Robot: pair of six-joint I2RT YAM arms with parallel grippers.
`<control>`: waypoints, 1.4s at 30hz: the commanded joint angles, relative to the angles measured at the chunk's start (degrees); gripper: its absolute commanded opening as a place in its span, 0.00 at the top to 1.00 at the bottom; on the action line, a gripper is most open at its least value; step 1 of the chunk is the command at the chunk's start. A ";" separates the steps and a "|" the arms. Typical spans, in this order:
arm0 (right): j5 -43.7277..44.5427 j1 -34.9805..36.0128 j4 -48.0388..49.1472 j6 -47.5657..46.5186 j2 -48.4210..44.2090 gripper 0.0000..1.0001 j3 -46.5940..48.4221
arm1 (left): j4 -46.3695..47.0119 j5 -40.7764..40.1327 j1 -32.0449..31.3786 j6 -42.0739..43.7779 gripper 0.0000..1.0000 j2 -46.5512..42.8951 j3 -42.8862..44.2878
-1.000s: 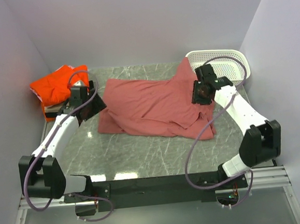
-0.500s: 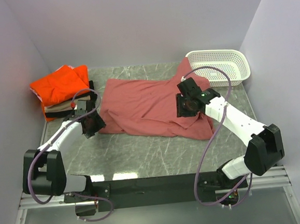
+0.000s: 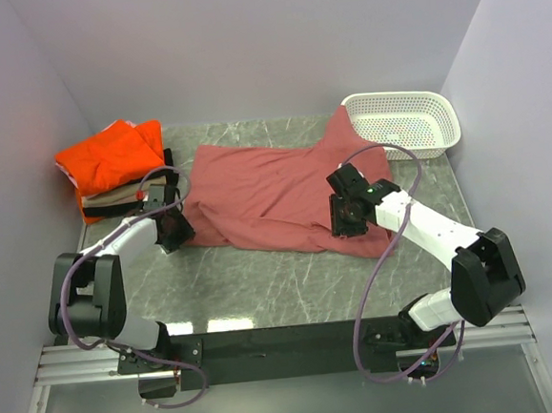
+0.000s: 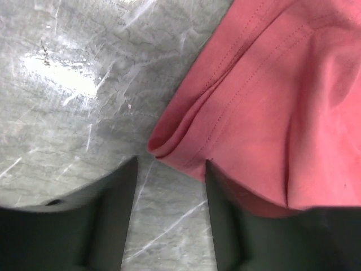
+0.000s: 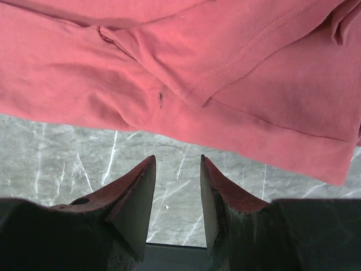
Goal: Fold and stack the t-shirts
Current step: Fold the tshirt
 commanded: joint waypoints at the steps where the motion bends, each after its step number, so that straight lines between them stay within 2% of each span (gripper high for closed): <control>1: 1.40 0.56 2.25 0.82 -2.60 0.55 -0.22 | 1.75 0.37 -0.32 0.17 0.51 0.57 0.12; 3: 1.66 0.47 2.24 0.73 -2.51 0.55 -0.30 | 1.84 0.37 -0.49 0.25 0.58 0.65 -0.14; 7: 1.84 0.48 2.33 0.55 -1.98 0.55 -0.65 | 1.66 -0.07 -0.40 0.17 0.82 0.92 -0.32; 9: 1.84 0.56 2.68 0.47 -1.81 0.55 -0.92 | 1.49 -0.33 -0.49 0.25 0.90 1.18 -0.06; 10: 1.93 0.56 2.95 0.38 -1.54 0.55 -1.09 | 1.22 -0.42 -0.40 0.34 0.99 1.18 0.20; 22: 2.19 0.56 3.83 0.55 -0.22 0.55 -3.20 | -1.41 -3.06 -0.84 0.25 0.99 -0.84 1.44; 29: 3.51 0.56 3.65 0.38 -0.84 0.55 -4.52 | -4.93 -9.64 -1.63 -0.54 1.00 -3.47 4.07; 42: 4.56 0.04 6.89 2.40 5.57 0.55 -8.30 | -8.27 -12.99 -1.98 -0.89 0.99 -4.09 5.66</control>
